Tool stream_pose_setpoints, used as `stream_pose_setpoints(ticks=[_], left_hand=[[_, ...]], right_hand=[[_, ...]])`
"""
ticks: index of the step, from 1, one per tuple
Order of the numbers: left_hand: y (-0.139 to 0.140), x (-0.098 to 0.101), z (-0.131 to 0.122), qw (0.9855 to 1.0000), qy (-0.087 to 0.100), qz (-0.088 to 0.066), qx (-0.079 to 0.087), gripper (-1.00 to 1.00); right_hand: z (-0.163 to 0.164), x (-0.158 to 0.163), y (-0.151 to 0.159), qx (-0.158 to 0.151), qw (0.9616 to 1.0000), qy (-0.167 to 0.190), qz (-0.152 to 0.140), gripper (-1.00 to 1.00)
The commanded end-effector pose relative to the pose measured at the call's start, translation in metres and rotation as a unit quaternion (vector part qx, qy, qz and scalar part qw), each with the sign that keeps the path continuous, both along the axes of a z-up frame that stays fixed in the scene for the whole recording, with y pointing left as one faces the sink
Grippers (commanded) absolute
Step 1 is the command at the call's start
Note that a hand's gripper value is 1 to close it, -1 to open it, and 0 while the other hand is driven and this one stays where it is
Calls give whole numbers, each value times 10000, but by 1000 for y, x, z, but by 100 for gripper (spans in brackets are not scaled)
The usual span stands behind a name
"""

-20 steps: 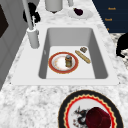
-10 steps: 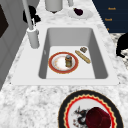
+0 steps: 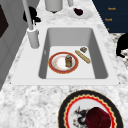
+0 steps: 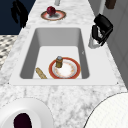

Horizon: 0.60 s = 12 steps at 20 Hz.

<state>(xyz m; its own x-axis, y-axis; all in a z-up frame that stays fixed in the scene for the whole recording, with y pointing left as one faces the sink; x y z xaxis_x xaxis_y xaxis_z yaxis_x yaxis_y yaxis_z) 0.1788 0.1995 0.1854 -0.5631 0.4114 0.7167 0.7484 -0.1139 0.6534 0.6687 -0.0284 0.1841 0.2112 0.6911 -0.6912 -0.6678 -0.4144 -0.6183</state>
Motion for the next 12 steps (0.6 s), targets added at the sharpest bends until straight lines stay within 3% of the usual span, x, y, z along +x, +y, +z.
stream_pose_setpoints(ticks=[1, 5, 12], left_hand=[[0, 0, 0, 10000, 0, 0, 0, 0], [0, 0, 0, 10000, 0, 0, 0, 0], [0, 0, 0, 10000, 0, 0, 0, 0]], right_hand=[[26, 8, 30, 0, 10000, 80, 1, 100], [23, 8, 32, -21, 9998, -164, -131, 100], [21, 8, 33, -102, 9992, -293, -251, 100]])
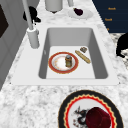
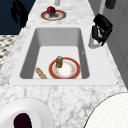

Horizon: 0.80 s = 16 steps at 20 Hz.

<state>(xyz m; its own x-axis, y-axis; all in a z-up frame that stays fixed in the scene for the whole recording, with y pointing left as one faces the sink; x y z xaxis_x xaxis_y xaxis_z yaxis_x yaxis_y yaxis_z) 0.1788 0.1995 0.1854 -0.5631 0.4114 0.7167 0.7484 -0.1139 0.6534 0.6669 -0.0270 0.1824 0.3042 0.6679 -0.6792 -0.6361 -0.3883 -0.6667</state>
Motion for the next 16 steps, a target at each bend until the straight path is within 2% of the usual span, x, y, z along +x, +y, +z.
stream_pose_setpoints(ticks=[1, 6, 16], left_hand=[[0, 0, 0, 10000, 0, 0, 0, 0], [0, 0, 0, 10000, 0, 0, 0, 0], [0, 0, 0, 10000, 0, 0, 0, 0]], right_hand=[[21, 10, 31, -43, 9999, 108, 0, 100], [18, 9, 32, -83, 9999, 49, -56, 100], [9, 1, 33, -248, 9988, -346, -247, 100]])
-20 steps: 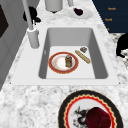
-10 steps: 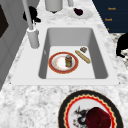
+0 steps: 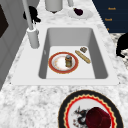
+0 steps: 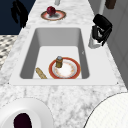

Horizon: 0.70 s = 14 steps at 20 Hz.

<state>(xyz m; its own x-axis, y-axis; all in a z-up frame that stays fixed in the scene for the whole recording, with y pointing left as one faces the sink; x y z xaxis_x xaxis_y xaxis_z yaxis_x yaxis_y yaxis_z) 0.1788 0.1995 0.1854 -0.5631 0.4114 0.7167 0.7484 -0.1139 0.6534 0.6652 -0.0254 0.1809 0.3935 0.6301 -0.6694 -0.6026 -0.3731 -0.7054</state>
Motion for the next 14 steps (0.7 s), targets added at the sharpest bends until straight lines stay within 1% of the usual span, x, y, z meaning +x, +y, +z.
stream_pose_setpoints(ticks=[1, 2, 3, 4, 5, 6, 7, 8, 9, 11, 12, 14], left_hand=[[0, 0, 0, 10000, 0, 0, 0, 0], [0, 0, 0, 10000, 0, 0, 0, 0], [0, 0, 0, 10000, 0, 0, 0, 0], [0, 0, 0, 10000, 0, 0, 0, 0], [0, 0, 0, 10000, 0, 0, 0, 0], [0, 0, 0, 10000, 0, 0, 0, 0], [0, 0, 0, 10000, 0, 0, 0, 0], [0, 0, 0, 10000, 0, 0, 0, 0], [0, 0, 0, 10000, 0, 0, 0, 0], [0, 0, 0, 10000, 0, 0, 0, 0], [0, 0, 0, 10000, 0, 0, 0, 0], [0, 0, 0, 10000, 0, 0, 0, 0]], right_hand=[[0, 1, 20, -103, 9999, 78, -6, 100], [0, -2, 0, -5, 10000, -8, 47, 100], [0, -2, 4, -49, 10000, -38, -8, 100], [5, 1, 0, -63, 10000, -13, -20, -100], [12, 1, -7, -149, 9996, -79, -205, -100], [20, -1, -12, -81, 9994, -11, -330, -100], [24, -1, -15, -27, 9993, 28, -381, -100], [34, -2, -19, 53, 9994, 47, -331, -100], [39, -3, -24, 217, 9994, 111, -265, -100], [51, -5, -29, 459, 9985, 144, -257, -100], [53, -3, -30, 591, 9979, 244, -116, -100], [65, -6, -42, 710, 9972, 192, -104, -100]])
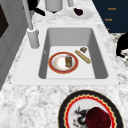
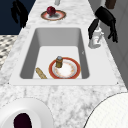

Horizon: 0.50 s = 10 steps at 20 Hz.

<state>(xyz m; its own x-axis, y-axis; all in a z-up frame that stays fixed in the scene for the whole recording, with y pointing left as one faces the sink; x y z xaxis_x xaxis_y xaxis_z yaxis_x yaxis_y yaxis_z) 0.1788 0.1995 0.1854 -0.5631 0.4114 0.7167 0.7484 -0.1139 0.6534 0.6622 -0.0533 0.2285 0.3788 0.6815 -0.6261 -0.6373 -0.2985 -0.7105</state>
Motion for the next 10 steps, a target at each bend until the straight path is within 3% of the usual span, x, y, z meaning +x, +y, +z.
stream_pose_setpoints(ticks=[1, 5, 10], left_hand=[[0, 0, 0, 10000, 0, 0, 0, 0], [0, 0, 0, 10000, 0, 0, 0, 0], [0, 0, 0, 10000, 0, 0, 0, 0]], right_hand=[[24, -2, -19, 281, 9996, 0, -25, -100], [37, -5, -39, 477, 9988, -47, 2, -100], [26, -13, -61, 713, 9974, -28, 120, -100]])
